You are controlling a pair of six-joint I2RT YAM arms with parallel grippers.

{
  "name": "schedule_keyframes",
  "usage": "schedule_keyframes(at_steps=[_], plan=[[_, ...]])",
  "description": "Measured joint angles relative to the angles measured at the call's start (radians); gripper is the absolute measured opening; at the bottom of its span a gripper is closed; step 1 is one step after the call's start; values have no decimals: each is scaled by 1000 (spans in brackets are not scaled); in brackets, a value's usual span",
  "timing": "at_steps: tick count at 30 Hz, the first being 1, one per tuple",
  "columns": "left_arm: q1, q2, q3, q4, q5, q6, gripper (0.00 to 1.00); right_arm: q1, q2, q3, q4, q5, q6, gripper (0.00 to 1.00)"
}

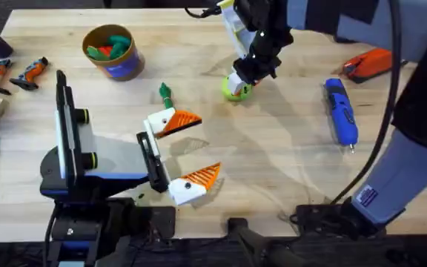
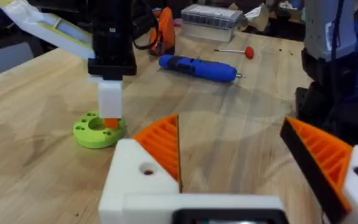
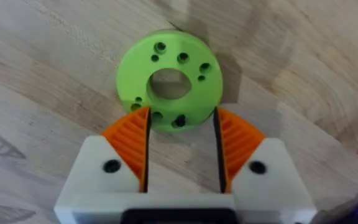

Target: Pick up the gripper from the table and insert it into the empty holder that is missing its gripper. Then pick up a screw, insert it into the mounting hole, and use the screwdriver to tighten it. Finally, clean up the table by picking up the vegetable and placing it into the bucket.

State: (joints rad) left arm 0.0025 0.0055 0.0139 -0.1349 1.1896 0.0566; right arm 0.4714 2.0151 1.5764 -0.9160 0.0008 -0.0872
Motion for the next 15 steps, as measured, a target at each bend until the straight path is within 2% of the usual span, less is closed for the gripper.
schedule_keyframes(at_steps=[8,15], plan=[[0,0,0,0,0,0,985,13,0,0,3,22,0,470],[0,0,0,0,0,0,985,18,0,0,4,33,0,352]])
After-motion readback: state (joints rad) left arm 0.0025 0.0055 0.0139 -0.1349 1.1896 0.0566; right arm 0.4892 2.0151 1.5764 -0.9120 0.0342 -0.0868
